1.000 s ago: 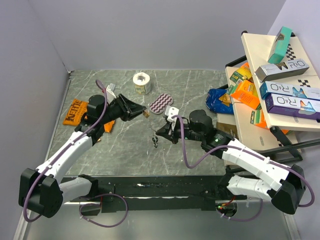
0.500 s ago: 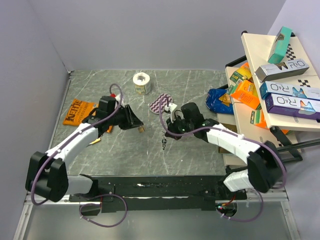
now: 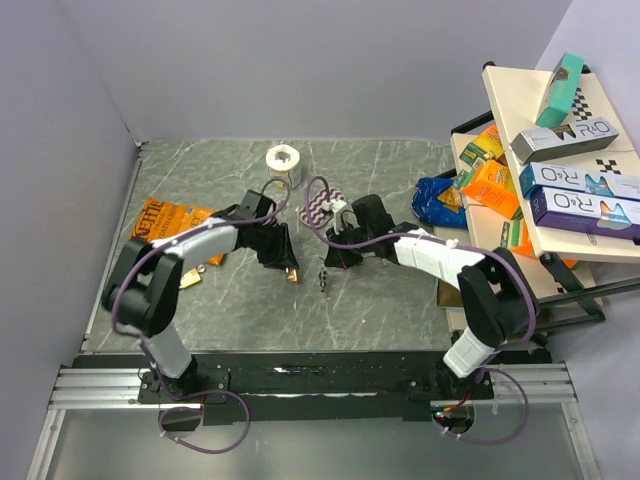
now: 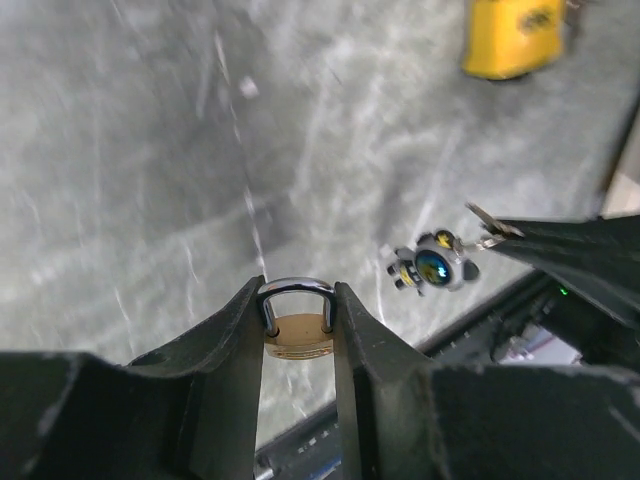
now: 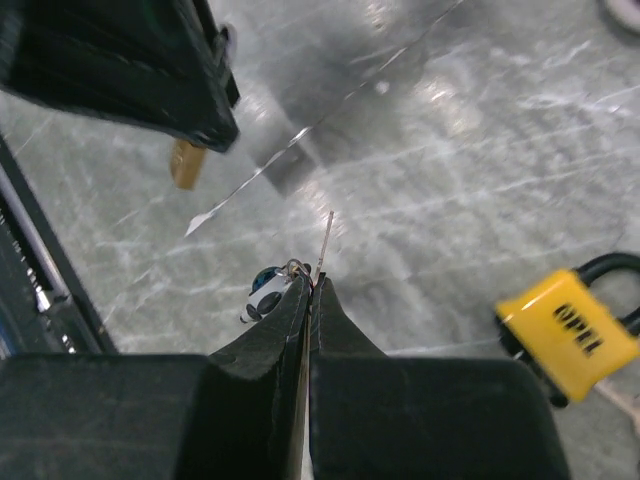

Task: Lock with the key
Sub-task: Place the key at the center of the board.

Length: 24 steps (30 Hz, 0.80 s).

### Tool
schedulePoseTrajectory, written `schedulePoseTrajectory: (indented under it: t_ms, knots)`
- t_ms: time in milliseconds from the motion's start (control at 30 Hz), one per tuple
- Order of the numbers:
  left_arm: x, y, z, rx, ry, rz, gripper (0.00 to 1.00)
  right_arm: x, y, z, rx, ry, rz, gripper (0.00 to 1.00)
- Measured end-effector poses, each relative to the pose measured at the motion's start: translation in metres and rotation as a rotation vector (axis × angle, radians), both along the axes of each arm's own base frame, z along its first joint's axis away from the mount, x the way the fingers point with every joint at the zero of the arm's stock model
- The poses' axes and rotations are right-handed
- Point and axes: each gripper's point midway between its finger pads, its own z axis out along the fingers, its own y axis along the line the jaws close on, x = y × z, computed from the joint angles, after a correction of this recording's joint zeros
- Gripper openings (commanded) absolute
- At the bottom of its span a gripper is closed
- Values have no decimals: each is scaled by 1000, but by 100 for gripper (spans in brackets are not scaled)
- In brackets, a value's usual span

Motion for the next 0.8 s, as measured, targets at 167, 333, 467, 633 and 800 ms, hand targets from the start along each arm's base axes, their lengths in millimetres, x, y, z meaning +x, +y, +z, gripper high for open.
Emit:
schedulePoseTrajectory:
  t_ms: [167, 333, 467, 633, 800]
  knots:
    - [19, -8, -19, 69, 34, -17, 1, 21, -1, -9, -9, 3, -16, 0]
    - [37, -16, -30, 121, 39, -15, 1, 43, -1, -14, -22, -15, -16, 0]
    - [45, -20, -37, 147, 43, -13, 1, 51, -3, -24, -38, -22, -7, 0]
    - [46, -26, -44, 162, 53, -21, 1, 58, -7, -38, -62, -16, 0, 0]
    - [48, -35, -44, 157, 48, -33, 1, 64, -12, -43, -73, -20, 1, 0]
